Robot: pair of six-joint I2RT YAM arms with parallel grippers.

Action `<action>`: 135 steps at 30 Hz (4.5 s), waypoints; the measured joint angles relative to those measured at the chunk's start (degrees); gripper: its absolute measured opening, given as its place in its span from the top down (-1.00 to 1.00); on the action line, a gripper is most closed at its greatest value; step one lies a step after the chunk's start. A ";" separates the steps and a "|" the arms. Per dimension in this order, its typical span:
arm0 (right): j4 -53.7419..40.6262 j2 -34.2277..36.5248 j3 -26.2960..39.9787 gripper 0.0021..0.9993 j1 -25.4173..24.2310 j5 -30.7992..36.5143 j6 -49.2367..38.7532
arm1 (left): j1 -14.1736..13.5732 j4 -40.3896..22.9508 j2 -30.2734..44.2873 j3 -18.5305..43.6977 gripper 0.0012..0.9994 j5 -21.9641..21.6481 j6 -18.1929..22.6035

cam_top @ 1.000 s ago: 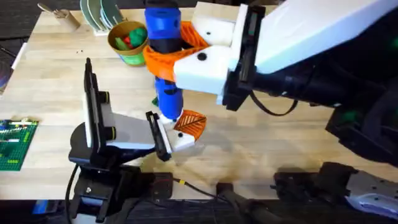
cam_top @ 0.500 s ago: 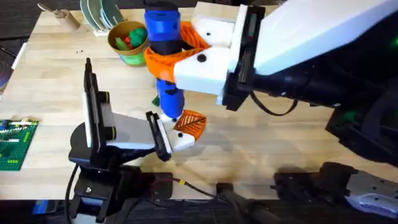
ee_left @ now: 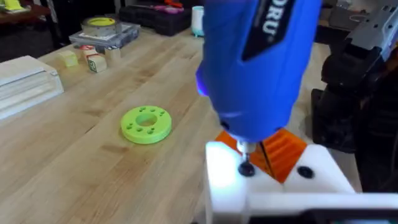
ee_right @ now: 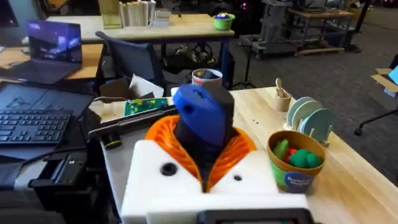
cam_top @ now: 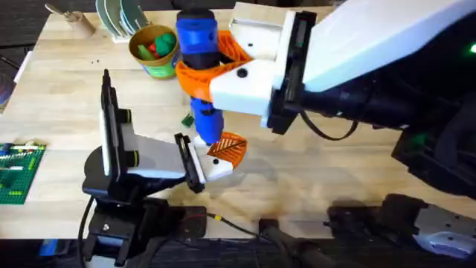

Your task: Pick up the gripper from the table and insert it into the empty holder that is missing its gripper. Then pick up a screw, insert it into the mounting hole, and use the screwdriver to tighten it. Finally, clean up the table by picking up the vegetable and placing it into the bucket.

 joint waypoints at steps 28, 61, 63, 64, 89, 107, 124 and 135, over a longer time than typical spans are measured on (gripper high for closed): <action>2.08 0.01 0.00 0.95 0.00 -0.20 -0.02 | 0.00 0.02 0.00 0.00 0.99 -0.04 0.01; 2.91 1.51 0.00 0.95 0.00 -0.55 1.75 | 0.00 0.02 -0.01 0.00 0.99 -0.21 -0.31; 3.06 1.51 0.00 0.95 0.00 -0.57 1.72 | 0.00 0.04 0.00 0.00 0.99 -0.20 -0.22; 3.24 1.51 0.00 0.95 -0.15 -0.57 1.64 | 0.00 0.07 -0.02 0.00 0.99 -0.20 -0.21; -2.78 14.51 -0.11 0.96 -27.90 22.79 -45.16 | 0.00 0.07 -0.02 0.00 0.99 -0.22 -0.20; -10.13 39.46 -0.07 0.87 -31.65 37.98 -70.12 | 0.00 0.07 -0.01 0.00 0.99 -0.22 -0.20; -19.51 36.25 2.51 -0.98 -29.25 41.40 -57.61 | 0.00 0.10 0.00 0.00 0.91 -0.32 0.05; -25.33 22.14 2.43 -0.99 -25.64 40.30 -39.65 | 0.00 0.11 0.00 0.00 -0.99 -0.42 -0.04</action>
